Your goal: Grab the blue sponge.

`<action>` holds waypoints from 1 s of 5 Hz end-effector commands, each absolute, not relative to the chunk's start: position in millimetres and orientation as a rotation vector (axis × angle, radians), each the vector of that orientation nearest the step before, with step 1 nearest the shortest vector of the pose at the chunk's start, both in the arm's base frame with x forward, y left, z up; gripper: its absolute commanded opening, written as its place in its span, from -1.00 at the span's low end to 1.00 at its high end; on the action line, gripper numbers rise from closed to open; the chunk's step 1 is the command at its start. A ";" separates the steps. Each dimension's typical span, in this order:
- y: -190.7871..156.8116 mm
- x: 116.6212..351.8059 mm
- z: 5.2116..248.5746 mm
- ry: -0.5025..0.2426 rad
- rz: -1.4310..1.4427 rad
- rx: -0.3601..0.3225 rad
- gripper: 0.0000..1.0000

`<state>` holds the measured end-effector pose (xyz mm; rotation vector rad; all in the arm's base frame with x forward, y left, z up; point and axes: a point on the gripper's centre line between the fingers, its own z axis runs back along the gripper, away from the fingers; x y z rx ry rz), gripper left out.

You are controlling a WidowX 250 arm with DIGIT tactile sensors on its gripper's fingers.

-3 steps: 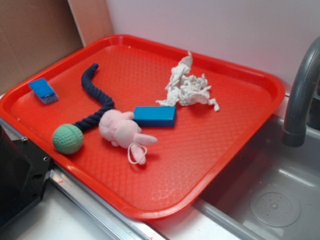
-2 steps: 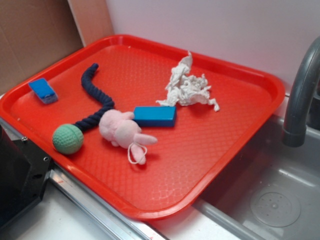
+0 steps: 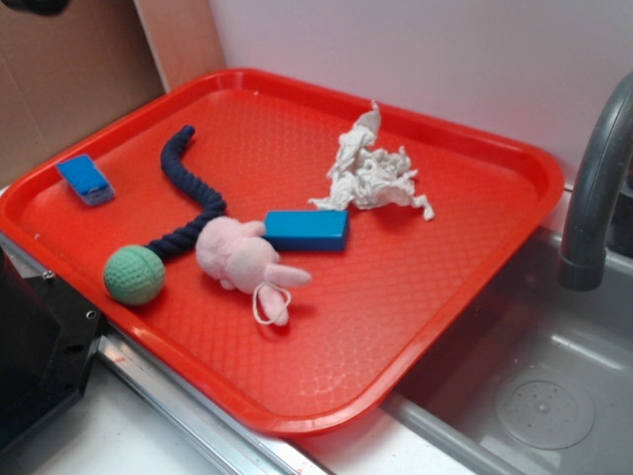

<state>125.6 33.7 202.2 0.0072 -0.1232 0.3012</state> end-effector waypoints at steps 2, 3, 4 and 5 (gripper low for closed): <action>104.6 138.2 116.8 -0.198 1.034 -0.046 1.00; 119.8 135.9 84.6 -0.113 1.284 0.018 1.00; 130.4 140.5 60.7 -0.104 1.307 0.065 1.00; 132.9 155.7 54.0 -0.149 1.275 0.075 1.00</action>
